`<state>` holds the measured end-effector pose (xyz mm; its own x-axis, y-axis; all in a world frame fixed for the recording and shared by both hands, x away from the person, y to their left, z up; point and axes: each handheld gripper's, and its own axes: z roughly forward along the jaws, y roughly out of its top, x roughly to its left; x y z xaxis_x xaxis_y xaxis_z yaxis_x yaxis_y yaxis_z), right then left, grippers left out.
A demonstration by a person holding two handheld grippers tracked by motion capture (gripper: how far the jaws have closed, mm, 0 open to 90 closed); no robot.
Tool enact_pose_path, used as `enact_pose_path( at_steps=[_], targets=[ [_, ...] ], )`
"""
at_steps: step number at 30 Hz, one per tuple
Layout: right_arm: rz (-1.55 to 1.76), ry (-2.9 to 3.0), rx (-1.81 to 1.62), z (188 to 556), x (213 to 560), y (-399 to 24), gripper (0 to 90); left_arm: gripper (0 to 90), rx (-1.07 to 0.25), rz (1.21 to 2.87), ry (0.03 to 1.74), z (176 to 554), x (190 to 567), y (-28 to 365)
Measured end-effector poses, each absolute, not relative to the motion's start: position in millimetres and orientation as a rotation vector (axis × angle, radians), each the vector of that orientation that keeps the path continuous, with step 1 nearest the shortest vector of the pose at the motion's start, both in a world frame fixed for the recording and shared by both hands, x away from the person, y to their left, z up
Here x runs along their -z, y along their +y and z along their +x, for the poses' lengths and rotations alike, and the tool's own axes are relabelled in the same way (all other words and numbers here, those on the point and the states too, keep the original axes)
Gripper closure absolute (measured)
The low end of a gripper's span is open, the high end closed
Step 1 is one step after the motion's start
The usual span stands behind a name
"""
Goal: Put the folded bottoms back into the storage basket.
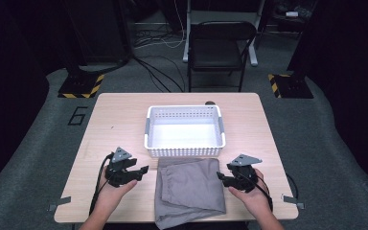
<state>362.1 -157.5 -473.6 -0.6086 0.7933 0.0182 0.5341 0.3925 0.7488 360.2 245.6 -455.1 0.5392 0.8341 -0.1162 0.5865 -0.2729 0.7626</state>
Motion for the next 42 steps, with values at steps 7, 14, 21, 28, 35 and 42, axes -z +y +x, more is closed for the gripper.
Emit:
enact_pose_path(
  at_steps=[7,14,21,28,35,42],
  targets=[
    [1.138,2.299,-1.035,353.7,471.2,-148.8,43.8,42.2,-0.356,1.985,1.138,350.8,462.7,235.0],
    [1.179,2.307,-1.05,351.4,472.7,-141.9,41.7,42.0,-0.32,1.982,1.155,348.8,474.5,225.7],
    [1.178,2.313,-1.043,348.9,475.4,-135.1,38.6,35.8,-0.321,1.999,1.17,350.6,485.1,217.3],
    [1.145,2.327,-1.028,351.6,480.9,-134.7,35.7,33.4,-0.306,2.042,1.161,355.1,493.2,204.6],
    [1.148,2.34,-1.044,352.8,483.5,-134.8,35.5,28.4,-0.321,2.075,1.175,357.8,500.0,190.1],
    [1.15,2.338,-1.063,352.7,483.3,-134.4,35.5,25.1,-0.284,2.073,1.207,360.6,509.3,179.4]
  ],
)
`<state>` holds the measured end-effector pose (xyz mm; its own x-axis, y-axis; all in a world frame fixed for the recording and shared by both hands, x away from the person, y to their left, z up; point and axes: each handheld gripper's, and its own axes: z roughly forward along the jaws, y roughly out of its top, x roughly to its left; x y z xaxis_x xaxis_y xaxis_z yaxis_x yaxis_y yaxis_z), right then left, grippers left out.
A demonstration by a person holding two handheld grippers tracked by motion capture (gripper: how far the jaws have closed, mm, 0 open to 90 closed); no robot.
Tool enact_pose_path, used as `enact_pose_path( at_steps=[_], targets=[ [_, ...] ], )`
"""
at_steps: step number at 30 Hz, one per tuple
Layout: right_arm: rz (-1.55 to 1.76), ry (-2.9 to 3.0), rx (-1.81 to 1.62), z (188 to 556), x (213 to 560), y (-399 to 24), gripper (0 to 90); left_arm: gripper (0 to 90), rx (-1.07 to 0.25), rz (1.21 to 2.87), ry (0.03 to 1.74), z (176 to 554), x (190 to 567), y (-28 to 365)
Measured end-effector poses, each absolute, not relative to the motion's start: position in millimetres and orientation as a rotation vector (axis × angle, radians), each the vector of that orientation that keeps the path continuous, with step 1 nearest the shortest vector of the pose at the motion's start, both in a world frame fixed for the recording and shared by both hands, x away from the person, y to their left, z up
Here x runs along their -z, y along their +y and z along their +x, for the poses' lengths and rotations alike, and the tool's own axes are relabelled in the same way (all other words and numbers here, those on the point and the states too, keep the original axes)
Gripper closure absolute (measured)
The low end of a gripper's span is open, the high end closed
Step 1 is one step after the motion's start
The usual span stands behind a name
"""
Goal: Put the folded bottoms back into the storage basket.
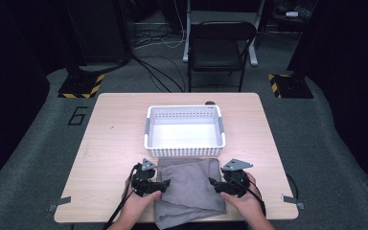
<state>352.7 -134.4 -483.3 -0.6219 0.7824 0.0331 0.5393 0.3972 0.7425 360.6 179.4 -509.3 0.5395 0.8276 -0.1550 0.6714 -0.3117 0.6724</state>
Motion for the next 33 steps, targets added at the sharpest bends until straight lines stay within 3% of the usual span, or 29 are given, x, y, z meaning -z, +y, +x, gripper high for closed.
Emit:
enact_pose_path(
  at_steps=[24,33],
  targets=[
    [1.142,2.368,-1.043,352.3,488.5,-130.3,36.4,26.2,-0.397,2.132,1.149,350.1,518.5,163.2],
    [1.142,2.38,-1.037,351.9,490.8,-127.4,35.7,43.1,-0.391,2.136,1.129,349.0,516.5,160.2]
  ],
)
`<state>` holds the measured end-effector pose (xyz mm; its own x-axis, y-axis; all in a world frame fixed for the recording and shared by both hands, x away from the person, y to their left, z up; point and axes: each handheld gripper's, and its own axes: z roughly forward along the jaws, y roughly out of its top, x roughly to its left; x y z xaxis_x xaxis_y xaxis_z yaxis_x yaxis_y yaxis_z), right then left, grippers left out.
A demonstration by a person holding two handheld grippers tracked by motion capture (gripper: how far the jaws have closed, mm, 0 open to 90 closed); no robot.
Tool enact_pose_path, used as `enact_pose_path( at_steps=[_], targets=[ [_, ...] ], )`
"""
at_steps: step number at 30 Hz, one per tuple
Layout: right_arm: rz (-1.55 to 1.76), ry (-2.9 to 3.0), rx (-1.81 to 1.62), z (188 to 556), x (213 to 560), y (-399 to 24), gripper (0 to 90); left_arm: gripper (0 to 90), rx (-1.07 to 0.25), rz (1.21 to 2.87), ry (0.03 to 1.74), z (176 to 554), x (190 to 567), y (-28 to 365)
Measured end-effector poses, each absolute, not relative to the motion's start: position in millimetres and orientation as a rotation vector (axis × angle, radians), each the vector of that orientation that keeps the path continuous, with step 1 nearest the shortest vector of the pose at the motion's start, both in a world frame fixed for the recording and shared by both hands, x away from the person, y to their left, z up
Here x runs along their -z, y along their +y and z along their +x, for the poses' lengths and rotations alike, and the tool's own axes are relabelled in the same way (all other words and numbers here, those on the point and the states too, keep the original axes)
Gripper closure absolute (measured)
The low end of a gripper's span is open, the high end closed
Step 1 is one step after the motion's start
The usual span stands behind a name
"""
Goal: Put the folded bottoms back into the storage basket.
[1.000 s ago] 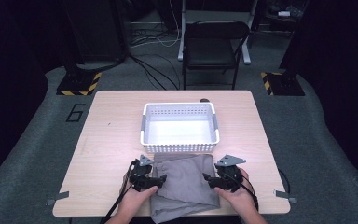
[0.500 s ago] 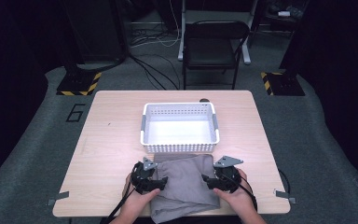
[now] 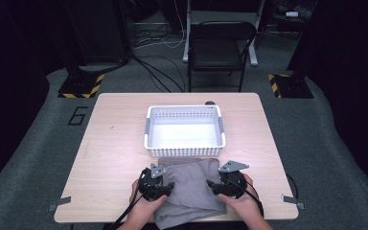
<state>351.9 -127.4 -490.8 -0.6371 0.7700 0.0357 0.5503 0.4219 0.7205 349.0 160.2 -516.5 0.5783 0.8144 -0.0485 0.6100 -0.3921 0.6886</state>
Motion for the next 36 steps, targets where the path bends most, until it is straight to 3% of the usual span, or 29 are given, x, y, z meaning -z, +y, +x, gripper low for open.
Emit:
enact_pose_path(
  at_steps=[10,36],
  targets=[
    [1.186,2.382,-1.018,354.2,497.0,-127.6,33.1,67.0,-0.318,2.129,1.096,350.8,515.9,160.2],
    [1.276,2.395,-0.949,363.2,514.4,-122.9,30.7,71.9,-0.308,2.121,1.074,351.5,516.9,162.7]
  ],
)
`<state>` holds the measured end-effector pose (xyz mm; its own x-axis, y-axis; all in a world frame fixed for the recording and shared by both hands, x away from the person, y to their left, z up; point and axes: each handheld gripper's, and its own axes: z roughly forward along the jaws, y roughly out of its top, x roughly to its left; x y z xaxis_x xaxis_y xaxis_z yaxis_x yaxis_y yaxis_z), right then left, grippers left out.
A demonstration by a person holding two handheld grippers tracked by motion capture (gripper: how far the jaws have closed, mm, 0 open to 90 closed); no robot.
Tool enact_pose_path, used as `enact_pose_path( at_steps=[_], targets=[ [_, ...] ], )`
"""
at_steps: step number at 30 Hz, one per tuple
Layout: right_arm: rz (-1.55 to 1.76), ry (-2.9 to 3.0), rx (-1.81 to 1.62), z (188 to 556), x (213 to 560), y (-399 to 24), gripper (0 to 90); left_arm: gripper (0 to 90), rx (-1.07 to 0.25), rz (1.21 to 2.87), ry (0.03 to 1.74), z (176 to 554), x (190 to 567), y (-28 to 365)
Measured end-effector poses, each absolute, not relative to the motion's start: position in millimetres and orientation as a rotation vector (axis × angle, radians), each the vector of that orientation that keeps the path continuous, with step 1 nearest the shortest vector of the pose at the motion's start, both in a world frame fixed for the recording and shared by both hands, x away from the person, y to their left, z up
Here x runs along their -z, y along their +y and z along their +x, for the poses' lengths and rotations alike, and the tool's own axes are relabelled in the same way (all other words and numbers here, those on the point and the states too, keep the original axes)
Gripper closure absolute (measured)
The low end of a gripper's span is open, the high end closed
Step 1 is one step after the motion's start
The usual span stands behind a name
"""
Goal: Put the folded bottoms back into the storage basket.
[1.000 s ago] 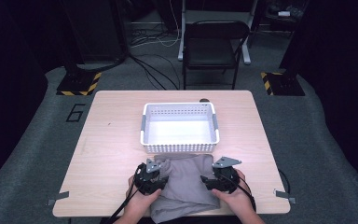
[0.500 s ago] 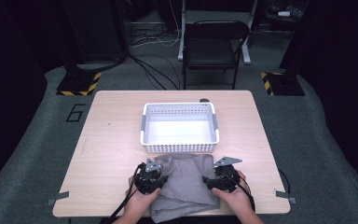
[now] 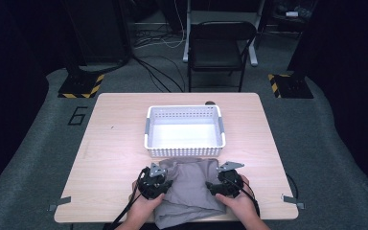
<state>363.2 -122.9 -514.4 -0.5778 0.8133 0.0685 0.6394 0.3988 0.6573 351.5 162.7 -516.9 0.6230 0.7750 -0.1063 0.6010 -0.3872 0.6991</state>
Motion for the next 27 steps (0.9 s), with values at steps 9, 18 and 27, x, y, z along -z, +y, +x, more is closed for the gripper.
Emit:
enact_pose_path(
  at_steps=[9,18,27],
  targets=[
    [1.256,2.403,-0.953,362.0,513.9,-119.3,37.3,71.9,-0.311,2.133,1.063,351.5,516.7,163.8],
    [1.239,2.436,-0.973,362.8,512.1,-116.2,55.2,71.9,-0.306,2.129,1.062,351.8,517.1,164.0],
    [1.228,2.468,-1.013,363.1,512.3,-111.7,66.1,72.1,-0.292,2.128,1.06,351.8,517.1,164.1]
  ],
)
